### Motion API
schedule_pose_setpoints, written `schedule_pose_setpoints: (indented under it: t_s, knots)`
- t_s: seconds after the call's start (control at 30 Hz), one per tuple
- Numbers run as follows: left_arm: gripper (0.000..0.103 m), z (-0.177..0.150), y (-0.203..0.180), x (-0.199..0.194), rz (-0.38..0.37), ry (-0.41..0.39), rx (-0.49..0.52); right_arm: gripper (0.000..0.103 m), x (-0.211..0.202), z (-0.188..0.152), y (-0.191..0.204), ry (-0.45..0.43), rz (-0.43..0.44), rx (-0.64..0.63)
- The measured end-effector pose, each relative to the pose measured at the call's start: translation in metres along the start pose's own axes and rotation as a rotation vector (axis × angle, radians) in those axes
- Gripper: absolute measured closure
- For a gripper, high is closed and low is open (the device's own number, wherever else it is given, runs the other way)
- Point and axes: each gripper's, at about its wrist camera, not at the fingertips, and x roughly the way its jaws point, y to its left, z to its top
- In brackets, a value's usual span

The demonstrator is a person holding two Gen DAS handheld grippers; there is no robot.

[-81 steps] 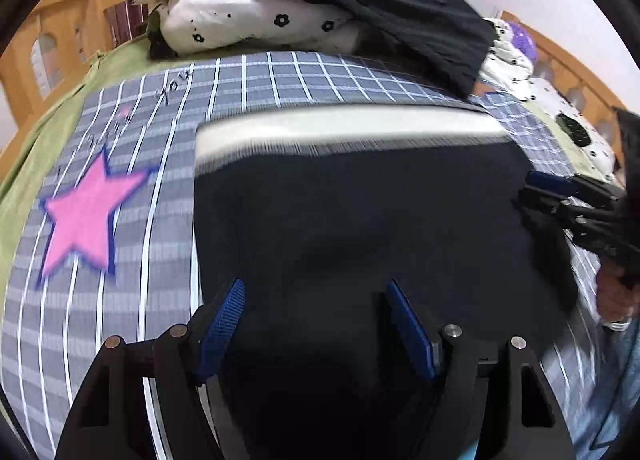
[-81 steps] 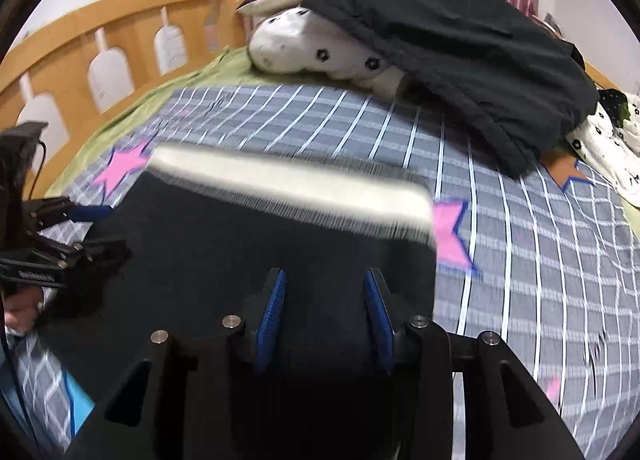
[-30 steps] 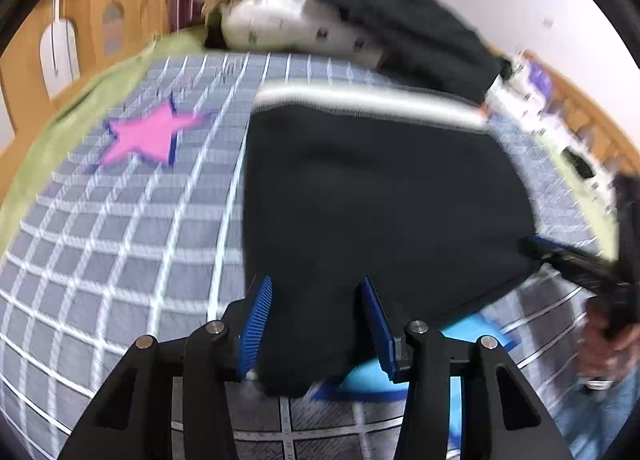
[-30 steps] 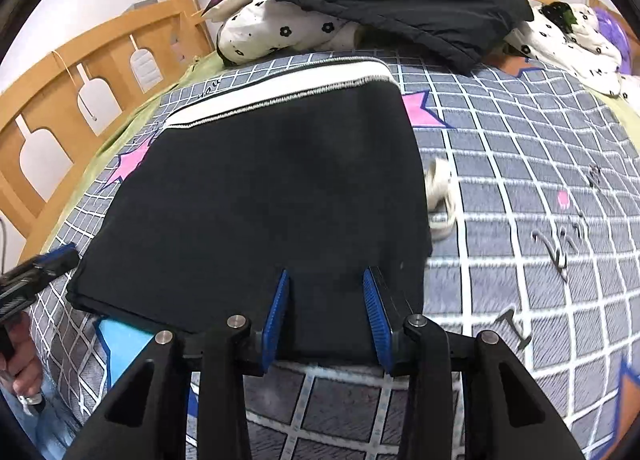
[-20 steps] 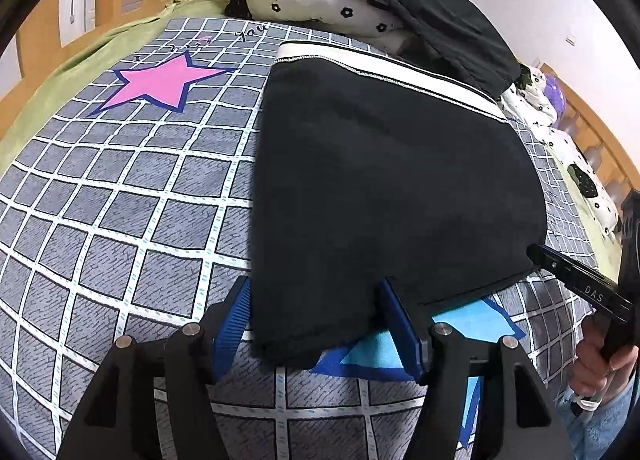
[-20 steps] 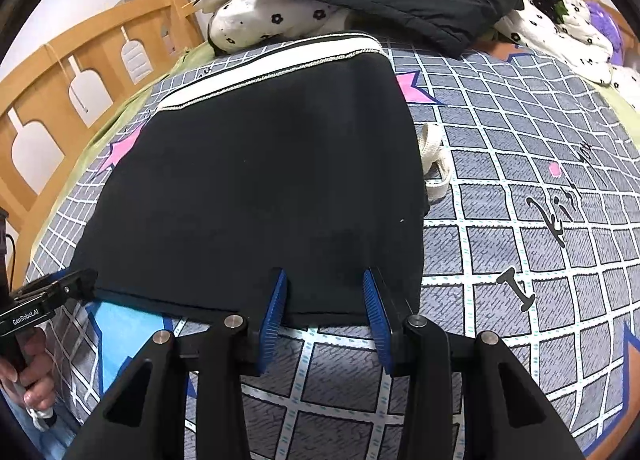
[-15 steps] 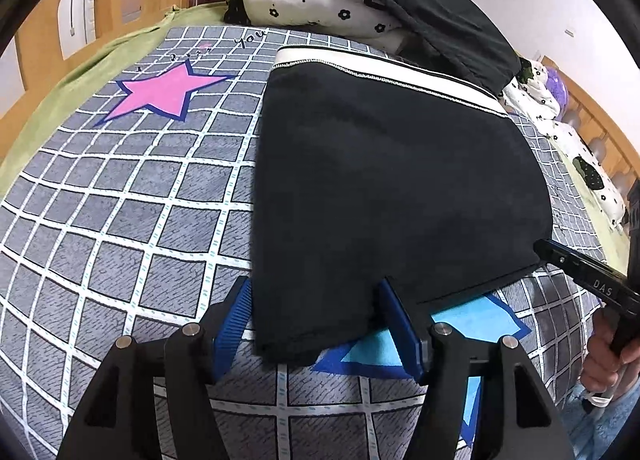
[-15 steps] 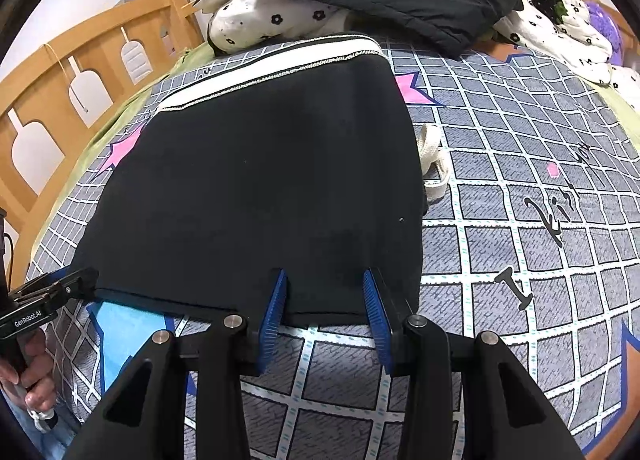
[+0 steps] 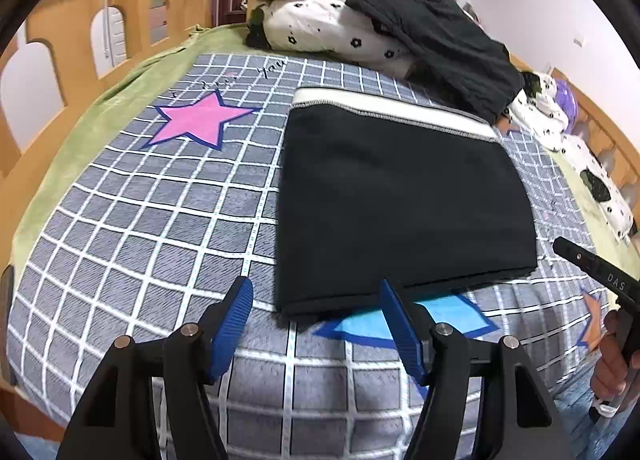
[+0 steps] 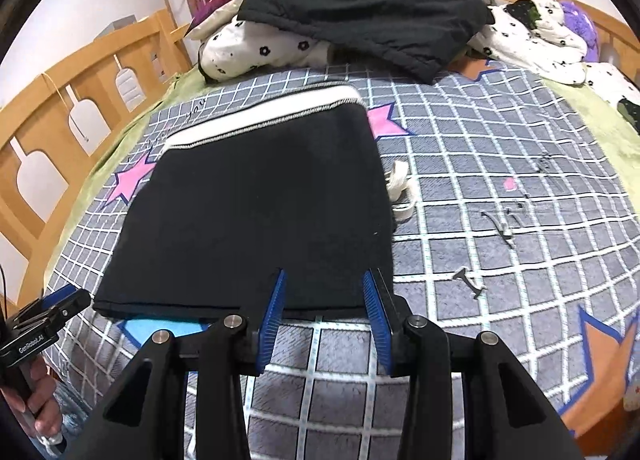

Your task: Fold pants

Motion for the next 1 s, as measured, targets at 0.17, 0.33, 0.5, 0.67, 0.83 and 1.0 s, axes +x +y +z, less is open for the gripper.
schedule_pose_setpoints:
  t_s: [0.17, 0.33, 0.5, 0.67, 0.83, 1.0]
  knots:
    - [0.034, 0.001, -0.005, -0.039, 0.016, -0.053, 0.003, 0.063, -0.035, -0.003, 0.003, -0.008, -0.018, 0.006]
    - [0.029, 0.001, -0.020, -0.079, 0.005, -0.092, 0.051, 0.026, -0.085, -0.008, 0.018, -0.083, -0.029, -0.043]
    - [0.024, -0.009, -0.020, -0.099, 0.015, -0.117, 0.056, 0.011, -0.117, -0.025, 0.034, -0.140, -0.055, -0.131]
    - [0.024, -0.019, -0.019, -0.101, 0.001, -0.085, 0.034, 0.011, -0.130, -0.040, 0.034, -0.121, -0.045, -0.101]
    - [0.024, -0.025, -0.024, -0.108, 0.027, -0.111, 0.071, 0.011, -0.129, -0.050, 0.033, -0.118, -0.061, -0.109]
    - [0.024, -0.027, -0.026, -0.112, 0.036, -0.121, 0.090, 0.011, -0.133, -0.052, 0.036, -0.130, -0.058, -0.119]
